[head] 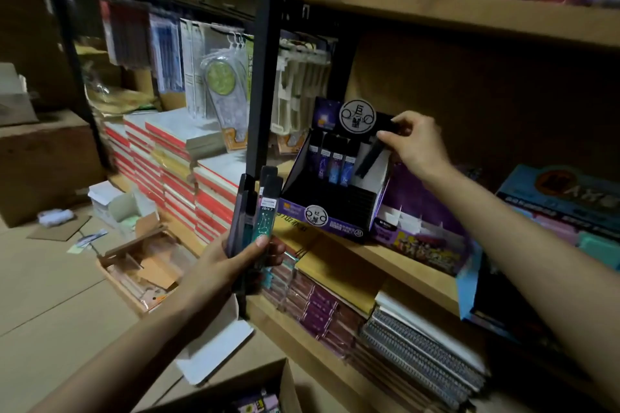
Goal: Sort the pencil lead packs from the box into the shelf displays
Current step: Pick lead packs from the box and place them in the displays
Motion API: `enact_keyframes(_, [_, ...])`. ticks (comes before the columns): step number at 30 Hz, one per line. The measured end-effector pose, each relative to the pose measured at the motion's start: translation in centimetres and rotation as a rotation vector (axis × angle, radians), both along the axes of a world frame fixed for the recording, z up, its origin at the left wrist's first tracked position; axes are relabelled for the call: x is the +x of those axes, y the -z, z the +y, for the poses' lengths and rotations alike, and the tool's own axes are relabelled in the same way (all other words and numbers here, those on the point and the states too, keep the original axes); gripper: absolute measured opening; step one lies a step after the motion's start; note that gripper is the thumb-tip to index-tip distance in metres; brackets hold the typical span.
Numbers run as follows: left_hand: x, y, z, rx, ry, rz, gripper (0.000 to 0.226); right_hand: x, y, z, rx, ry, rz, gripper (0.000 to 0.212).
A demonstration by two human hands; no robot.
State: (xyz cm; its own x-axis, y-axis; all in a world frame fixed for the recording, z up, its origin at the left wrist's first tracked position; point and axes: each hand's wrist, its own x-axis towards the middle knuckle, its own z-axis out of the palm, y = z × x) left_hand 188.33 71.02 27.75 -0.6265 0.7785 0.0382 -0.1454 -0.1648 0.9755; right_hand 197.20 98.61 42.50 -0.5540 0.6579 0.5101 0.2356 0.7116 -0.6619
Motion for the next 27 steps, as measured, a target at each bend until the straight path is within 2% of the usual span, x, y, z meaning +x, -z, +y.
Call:
enact_keyframes(2, [-0.2,0.4,0.1,0.017,0.004,-0.002,0.032,-0.9,0.3,0.9,0.146,0.03,-0.122,0.027])
enact_keyframes(4, [-0.4,0.6,0.3,0.043,0.004,-0.017,0.034,-1.6,0.9,1.5,0.21,0.017,-0.217,0.029])
enact_keyframes(11, [-0.5,1.0,0.8,-0.026,-0.007,0.04,0.04,-2.7,2.2,2.5,0.174,0.018,-0.378,0.035])
enact_keyframes(15, [0.0,0.5,0.8,-0.028,0.006,0.046,0.049,-3.2,3.0,2.9,0.127,0.026,-0.351,0.034])
enact_keyframes(21, [0.8,0.0,1.0,-0.003,0.01,0.001,0.048,-4.4,3.4,2.9,-0.027,0.069,-0.294,0.037])
enact_keyframes(24, [1.1,-0.3,1.1,0.0,0.014,-0.003,0.051,-4.5,3.1,2.5,0.056,0.075,-0.33,0.035])
enact_keyframes(27, [1.0,-0.5,1.1,0.005,0.006,-0.011,0.07,-4.1,1.8,2.1,0.111,0.051,-0.285,0.036])
